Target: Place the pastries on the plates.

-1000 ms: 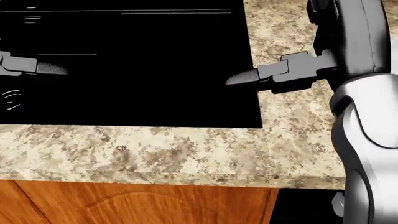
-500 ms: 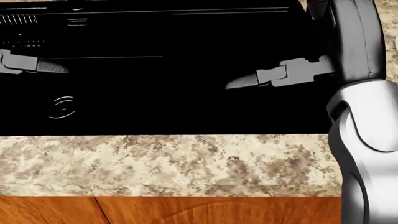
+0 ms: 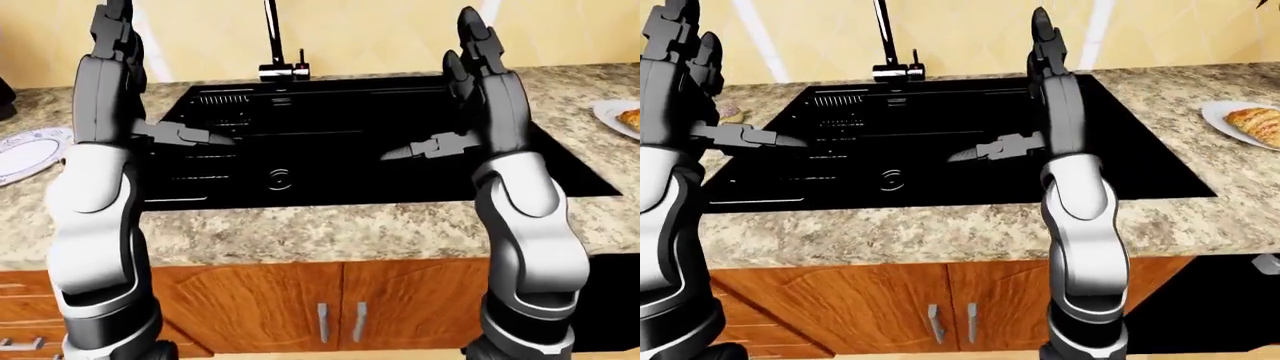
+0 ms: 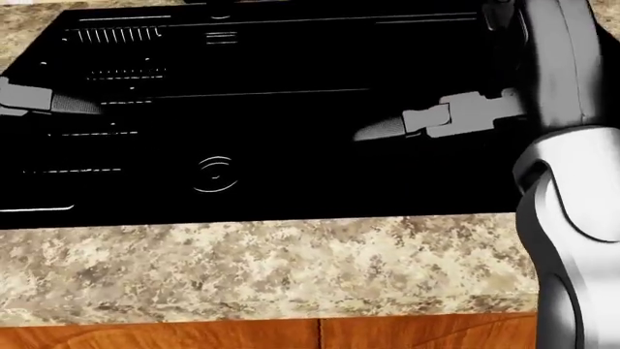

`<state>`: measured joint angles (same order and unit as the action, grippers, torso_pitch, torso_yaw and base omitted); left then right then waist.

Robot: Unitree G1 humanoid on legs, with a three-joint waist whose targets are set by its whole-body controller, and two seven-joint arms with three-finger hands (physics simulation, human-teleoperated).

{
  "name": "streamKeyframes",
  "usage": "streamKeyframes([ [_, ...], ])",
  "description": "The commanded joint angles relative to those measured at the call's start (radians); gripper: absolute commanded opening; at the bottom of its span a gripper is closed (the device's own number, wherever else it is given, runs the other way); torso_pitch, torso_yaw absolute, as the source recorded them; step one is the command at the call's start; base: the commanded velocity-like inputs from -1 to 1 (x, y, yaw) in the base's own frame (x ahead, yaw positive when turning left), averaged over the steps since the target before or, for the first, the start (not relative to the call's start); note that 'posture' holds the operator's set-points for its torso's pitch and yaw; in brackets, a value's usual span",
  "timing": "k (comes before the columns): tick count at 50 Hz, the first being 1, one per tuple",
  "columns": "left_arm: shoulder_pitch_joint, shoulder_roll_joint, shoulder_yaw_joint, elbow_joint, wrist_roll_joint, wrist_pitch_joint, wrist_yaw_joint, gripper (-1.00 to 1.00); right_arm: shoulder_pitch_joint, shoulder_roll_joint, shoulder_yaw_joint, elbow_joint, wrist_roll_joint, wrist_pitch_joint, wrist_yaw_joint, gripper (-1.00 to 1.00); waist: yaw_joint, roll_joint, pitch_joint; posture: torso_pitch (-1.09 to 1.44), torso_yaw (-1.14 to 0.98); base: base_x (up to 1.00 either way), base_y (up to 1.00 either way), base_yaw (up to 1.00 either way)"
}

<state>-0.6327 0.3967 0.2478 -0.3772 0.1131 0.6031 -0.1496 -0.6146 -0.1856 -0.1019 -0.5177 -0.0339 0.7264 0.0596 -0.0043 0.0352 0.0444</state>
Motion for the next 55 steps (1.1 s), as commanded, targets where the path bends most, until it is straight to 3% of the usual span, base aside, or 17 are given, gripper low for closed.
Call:
streamKeyframes([
  [1,-0.03,0.009,0.002,-0.033,0.0,-0.035,0.005,1.0,-0.035,-0.009,-0.015,-0.034,-0.007,-0.038,-0.012,1.0,-0.004,-0.003,-0.018,0.0,0.0,0.0,0.67,0.0],
  [6,-0.027,0.01,0.005,-0.038,-0.002,-0.031,0.004,1.0,-0.03,-0.006,-0.012,-0.028,-0.005,-0.048,-0.014,1.0,-0.008,-0.045,-0.011,0.0,0.0,0.0,0.67,0.0],
  [8,-0.026,0.01,0.002,-0.039,0.0,-0.03,0.003,1.0,-0.028,-0.004,-0.01,-0.028,-0.005,-0.05,-0.014,1.0,-0.008,-0.076,-0.02,0.0,0.0,0.0,0.68,0.0],
  [14,-0.026,0.012,0.005,-0.047,0.001,-0.02,0.001,1.0,-0.014,-0.003,-0.016,-0.047,0.002,-0.044,-0.015,1.0,-0.007,-0.079,-0.044,0.0,0.0,0.0,0.68,0.0],
  [18,-0.022,0.011,0.007,-0.047,0.002,-0.017,0.004,1.0,-0.014,-0.006,-0.019,-0.053,0.006,-0.039,-0.015,1.0,-0.012,-0.01,-0.02,0.0,0.0,0.0,0.68,0.0],
  [19,-0.022,0.012,0.007,-0.049,0.002,-0.018,0.003,1.0,-0.012,-0.005,-0.017,-0.053,0.006,-0.041,-0.017,1.0,-0.014,0.031,-0.03,0.0,0.0,0.0,0.67,0.0],
  [20,-0.021,0.013,0.008,-0.047,0.003,-0.019,0.004,1.0,-0.007,-0.004,-0.015,-0.053,0.005,-0.045,-0.017,1.0,-0.006,0.099,-0.047,0.0,0.0,0.0,0.68,0.0],
  [21,-0.02,0.013,0.008,-0.048,0.004,-0.02,0.005,1.0,-0.006,-0.002,-0.015,-0.051,0.006,-0.047,-0.018,1.0,-0.005,0.051,-0.034,0.0,0.0,0.0,0.69,0.0],
  [30,-0.02,0.003,-0.001,-0.046,0.007,-0.026,0.007,1.0,-0.003,0.003,-0.009,-0.043,0.002,-0.058,-0.017,1.0,-0.005,-0.028,-0.011,0.0,0.0,0.0,0.67,0.0],
  [33,-0.023,0.007,0.001,-0.045,0.008,-0.026,0.004,1.0,-0.004,0.002,-0.01,-0.042,0.002,-0.059,-0.015,1.0,-0.006,-0.053,-0.012,0.0,0.0,0.0,0.66,0.0],
  [35,-0.021,0.003,0.0,-0.045,0.009,-0.028,0.007,1.0,-0.003,0.004,-0.01,-0.045,0.003,-0.058,-0.015,1.0,-0.009,-0.085,-0.026,0.0,0.0,0.0,0.66,0.0],
  [36,-0.019,0.002,-0.002,-0.045,0.01,-0.029,0.006,1.0,-0.003,0.004,-0.009,-0.045,0.002,-0.058,-0.015,1.0,-0.02,-0.061,-0.026,0.0,0.0,0.0,0.66,0.0],
  [38,-0.02,0.006,0.004,-0.059,0.007,-0.018,0.002,1.0,-0.004,0.004,-0.009,-0.045,0.003,-0.057,-0.014,1.0,-0.011,-0.083,-0.042,0.0,0.0,0.0,0.63,0.0],
  [41,-0.022,0.007,0.003,-0.051,0.01,-0.025,0.005,1.0,-0.006,0.004,-0.007,-0.043,0.003,-0.058,-0.014,1.0,-0.009,-0.064,-0.04,0.0,0.0,0.0,0.62,0.0],
  [44,-0.021,0.005,0.001,-0.048,0.012,-0.03,0.006,1.0,-0.004,0.004,-0.005,-0.039,0.001,-0.059,-0.012,1.0,-0.014,-0.002,-0.021,0.0,0.0,0.0,0.57,0.0],
  [45,-0.02,0.005,0.0,-0.044,0.014,-0.035,0.006,1.0,-0.005,0.003,-0.003,-0.037,-0.001,-0.061,-0.011,1.0,-0.014,0.077,-0.041,0.0,0.0,0.0,0.43,0.0],
  [55,-0.014,0.004,0.002,-0.049,0.015,-0.036,0.003,1.0,-0.005,0.01,-0.001,-0.032,-0.012,-0.067,-0.007,1.0,-0.007,-0.018,-0.018,0.0,0.0,0.0,0.43,0.0],
])
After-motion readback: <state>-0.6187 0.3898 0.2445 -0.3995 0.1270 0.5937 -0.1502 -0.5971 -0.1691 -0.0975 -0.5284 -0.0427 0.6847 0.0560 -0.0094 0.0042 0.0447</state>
